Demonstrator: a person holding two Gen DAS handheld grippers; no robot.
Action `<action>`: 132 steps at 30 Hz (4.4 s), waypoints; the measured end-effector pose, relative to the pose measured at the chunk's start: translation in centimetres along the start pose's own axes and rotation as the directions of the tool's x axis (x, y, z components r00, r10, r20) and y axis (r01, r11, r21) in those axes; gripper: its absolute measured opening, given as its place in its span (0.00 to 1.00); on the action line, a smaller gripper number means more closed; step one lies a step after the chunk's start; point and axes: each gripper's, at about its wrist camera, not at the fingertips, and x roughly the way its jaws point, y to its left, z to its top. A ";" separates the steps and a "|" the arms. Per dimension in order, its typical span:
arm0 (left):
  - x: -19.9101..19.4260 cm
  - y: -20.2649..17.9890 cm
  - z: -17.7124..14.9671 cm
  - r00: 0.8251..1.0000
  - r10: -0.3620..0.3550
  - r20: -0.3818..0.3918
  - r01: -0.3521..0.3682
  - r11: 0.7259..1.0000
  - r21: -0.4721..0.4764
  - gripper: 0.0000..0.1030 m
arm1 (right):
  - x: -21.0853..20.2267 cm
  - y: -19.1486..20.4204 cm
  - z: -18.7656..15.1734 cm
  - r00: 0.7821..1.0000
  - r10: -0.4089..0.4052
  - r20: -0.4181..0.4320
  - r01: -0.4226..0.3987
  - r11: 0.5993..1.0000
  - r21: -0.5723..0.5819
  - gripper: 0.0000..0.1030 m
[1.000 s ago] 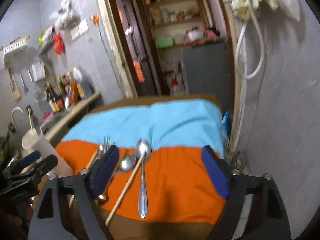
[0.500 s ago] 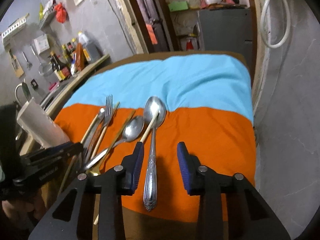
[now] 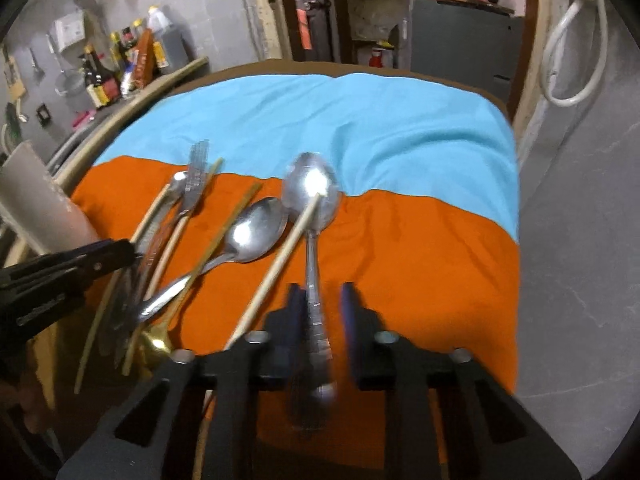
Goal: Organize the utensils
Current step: 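Move both grippers back over the cutlery on the cloth, then grasp a chopstick with the left gripper while the right gripper grasps a silver spoon, then drop the chopstick into the caddy with the left gripper while the right drops the spoon in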
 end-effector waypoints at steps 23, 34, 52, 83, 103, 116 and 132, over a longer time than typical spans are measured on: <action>-2.6 1.8 -3.3 0.996 0.006 -0.094 -0.012 0.998 -0.062 0.03 | -1.9 -2.6 -1.5 0.998 0.047 -0.042 -0.041 0.989 0.142 0.11; -2.1 1.9 -3.1 0.995 -0.028 -0.092 0.021 0.997 -0.070 0.02 | -0.3 0.2 0.0 0.992 0.113 -0.048 -0.108 0.989 0.097 0.06; -3.2 2.1 -4.2 0.983 -0.147 -0.111 0.143 0.989 -0.043 0.02 | -1.3 1.9 -1.2 0.992 0.106 -0.068 -0.101 0.993 0.067 0.04; -19.9 10.3 0.5 0.757 -0.263 0.599 0.315 0.949 0.018 0.02 | -15.6 11.4 2.7 0.687 0.267 0.676 -0.338 0.941 -0.028 0.04; -15.9 25.8 6.2 0.597 -0.200 0.777 0.419 0.903 -0.090 0.02 | -8.6 17.8 5.6 0.501 0.319 0.805 -0.501 0.865 -0.032 0.04; -13.9 23.4 3.6 0.577 -0.163 0.800 0.305 0.952 -0.026 0.02 | -5.9 19.0 4.0 0.526 0.307 0.793 -0.466 0.884 -0.033 0.04; -12.3 21.8 2.0 0.655 -0.202 0.728 0.268 0.963 0.026 0.02 | -5.5 19.5 2.5 0.608 0.276 0.745 -0.376 0.926 -0.036 0.08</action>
